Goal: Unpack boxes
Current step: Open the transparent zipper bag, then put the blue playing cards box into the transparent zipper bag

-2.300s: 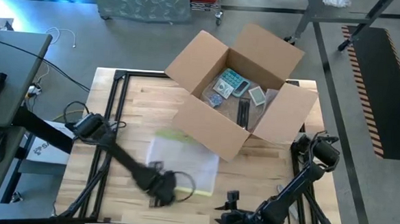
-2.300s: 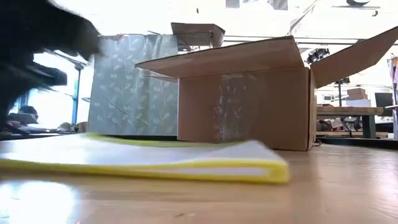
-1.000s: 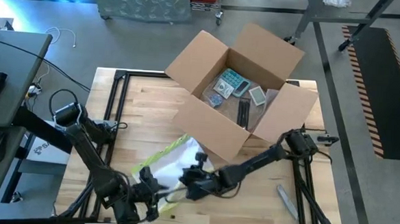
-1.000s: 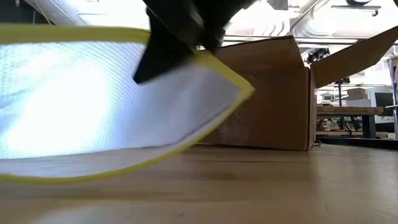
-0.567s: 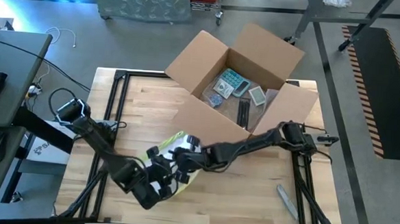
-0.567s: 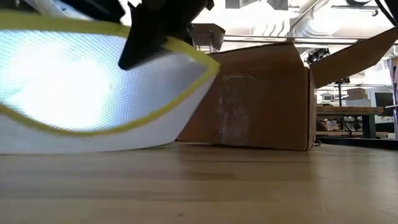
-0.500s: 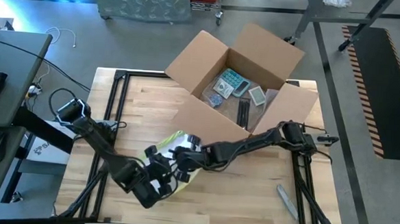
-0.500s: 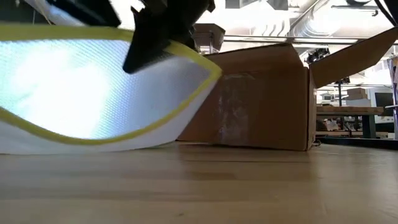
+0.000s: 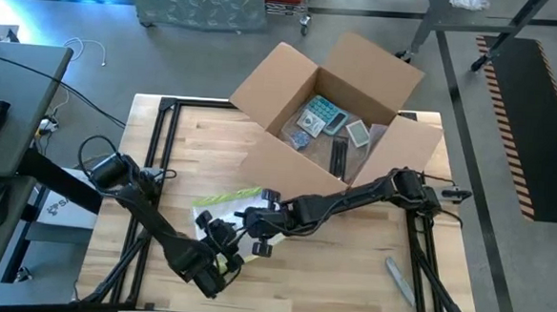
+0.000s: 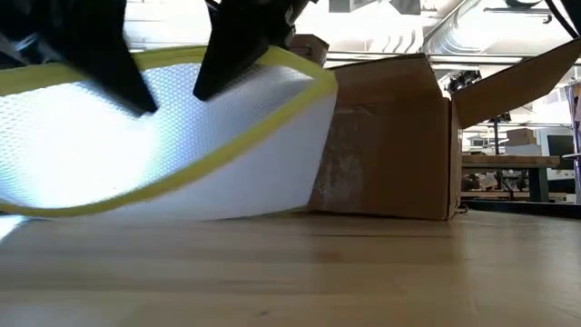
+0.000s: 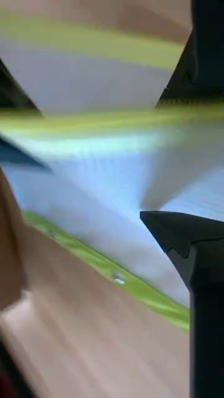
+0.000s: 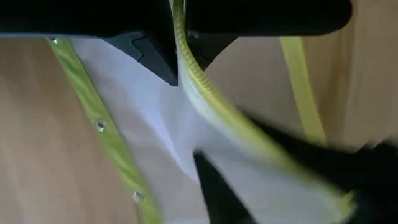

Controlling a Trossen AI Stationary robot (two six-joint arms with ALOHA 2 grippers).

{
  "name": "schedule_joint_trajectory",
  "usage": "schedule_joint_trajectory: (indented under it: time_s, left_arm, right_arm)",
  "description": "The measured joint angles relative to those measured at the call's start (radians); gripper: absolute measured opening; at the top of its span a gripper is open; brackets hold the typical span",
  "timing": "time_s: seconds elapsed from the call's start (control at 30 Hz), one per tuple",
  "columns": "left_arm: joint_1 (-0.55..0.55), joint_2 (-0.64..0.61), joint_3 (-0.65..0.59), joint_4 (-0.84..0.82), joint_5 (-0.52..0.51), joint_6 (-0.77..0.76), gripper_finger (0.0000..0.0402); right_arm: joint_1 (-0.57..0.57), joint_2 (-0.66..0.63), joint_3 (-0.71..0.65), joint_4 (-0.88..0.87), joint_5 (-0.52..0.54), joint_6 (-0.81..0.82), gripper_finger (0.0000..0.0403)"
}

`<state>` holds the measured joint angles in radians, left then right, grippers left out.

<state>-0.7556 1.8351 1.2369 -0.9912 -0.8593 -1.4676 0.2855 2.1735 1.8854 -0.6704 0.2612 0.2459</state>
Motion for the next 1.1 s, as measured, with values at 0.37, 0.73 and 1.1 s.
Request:
schedule_joint_trajectory:
  time_s: [0.37,0.73,1.1]
  left_arm:
    - [-0.071,0.017,0.001,-0.149,0.266,-0.216,0.0031]
    - [-0.068,0.016,0.001,-0.193,0.265,-0.361,0.0001]
    - [0.071,-0.014,0.001,-0.249,0.346,-0.159,0.0]
  right_arm:
    - [0.036,0.005,0.0,0.028,0.022,-0.308,0.0015]
    - [0.006,-0.292,0.0,-0.143,-0.008,-0.631,0.0146]
    - [-0.588,-0.503,-0.197,-0.311,-0.226,-0.473,0.0197]
